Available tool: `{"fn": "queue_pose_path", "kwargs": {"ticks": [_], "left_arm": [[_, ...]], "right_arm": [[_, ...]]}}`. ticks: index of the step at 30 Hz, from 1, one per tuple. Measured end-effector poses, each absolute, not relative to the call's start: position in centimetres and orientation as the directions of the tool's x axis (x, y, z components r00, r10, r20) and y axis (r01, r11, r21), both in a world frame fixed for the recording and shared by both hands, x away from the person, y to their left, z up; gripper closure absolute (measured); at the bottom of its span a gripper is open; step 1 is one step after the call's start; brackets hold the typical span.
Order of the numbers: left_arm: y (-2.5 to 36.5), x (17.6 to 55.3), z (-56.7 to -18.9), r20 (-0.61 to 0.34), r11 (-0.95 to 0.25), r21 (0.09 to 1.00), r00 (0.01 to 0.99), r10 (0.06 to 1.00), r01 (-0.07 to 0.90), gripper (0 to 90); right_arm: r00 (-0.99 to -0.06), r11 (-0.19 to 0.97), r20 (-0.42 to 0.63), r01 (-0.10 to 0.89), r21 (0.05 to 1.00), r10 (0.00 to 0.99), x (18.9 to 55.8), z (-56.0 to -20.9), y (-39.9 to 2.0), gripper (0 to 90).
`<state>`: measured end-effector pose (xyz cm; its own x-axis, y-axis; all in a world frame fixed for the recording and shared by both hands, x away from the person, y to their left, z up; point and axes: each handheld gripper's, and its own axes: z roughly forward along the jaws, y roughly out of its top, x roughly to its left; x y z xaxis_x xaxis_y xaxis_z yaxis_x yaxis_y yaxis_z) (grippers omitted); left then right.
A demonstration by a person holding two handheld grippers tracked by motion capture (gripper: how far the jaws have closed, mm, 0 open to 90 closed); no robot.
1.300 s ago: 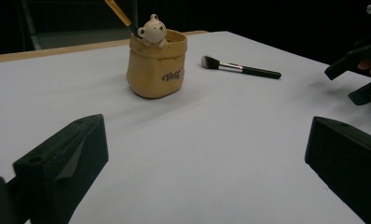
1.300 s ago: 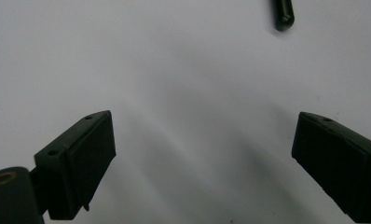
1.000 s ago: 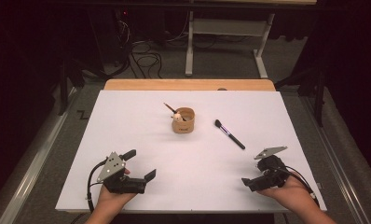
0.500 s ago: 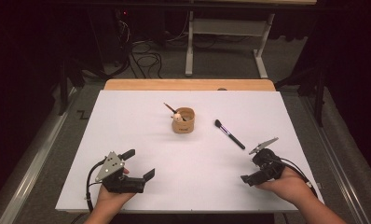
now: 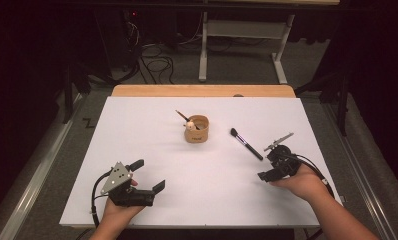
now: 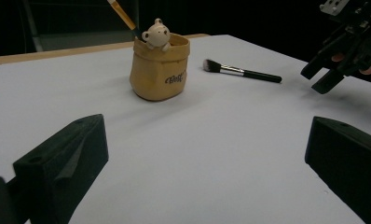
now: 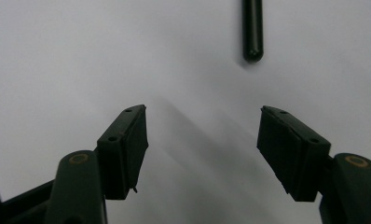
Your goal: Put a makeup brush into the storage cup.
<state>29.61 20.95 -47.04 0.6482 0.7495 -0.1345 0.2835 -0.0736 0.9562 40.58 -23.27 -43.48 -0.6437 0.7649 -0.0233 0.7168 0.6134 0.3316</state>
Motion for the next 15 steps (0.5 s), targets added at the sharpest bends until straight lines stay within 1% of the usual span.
{"fn": "queue_pose_path", "kwargs": {"ticks": [3,5,6,9,10,15], "left_arm": [[21.0,29.6,-47.0,-0.138,-0.068,0.957,0.645,0.751,0.283,0.3],[21.0,29.6,-47.0,-0.137,-0.068,0.957,0.647,0.750,0.282,0.3],[21.0,29.6,-47.0,-0.136,-0.071,0.957,0.647,0.750,0.283,0.3],[21.0,29.6,-47.0,-0.137,-0.070,0.956,0.646,0.751,0.284,0.3],[21.0,29.6,-47.0,-0.135,-0.073,0.956,0.648,0.750,0.284,0.3],[21.0,29.6,-47.0,-0.134,-0.073,0.956,0.647,0.751,0.283,0.3]], "right_arm": [[-0.635,0.605,-0.024,0.722,0.337,0.772,41.3,-43.3,-23.2,36.3],[-0.637,0.605,-0.024,0.719,0.343,0.770,41.8,-43.1,-23.1,41.0],[-0.644,0.609,-0.020,0.712,0.349,0.765,42.0,-43.1,-23.0,41.9],[-0.646,0.613,-0.027,0.710,0.346,0.763,42.4,-43.0,-22.8,42.5],[-0.648,0.614,-0.022,0.710,0.345,0.762,42.7,-43.0,-22.6,44.8],[-0.655,0.624,-0.028,0.705,0.337,0.755,43.6,-42.8,-22.4,47.0]]}}
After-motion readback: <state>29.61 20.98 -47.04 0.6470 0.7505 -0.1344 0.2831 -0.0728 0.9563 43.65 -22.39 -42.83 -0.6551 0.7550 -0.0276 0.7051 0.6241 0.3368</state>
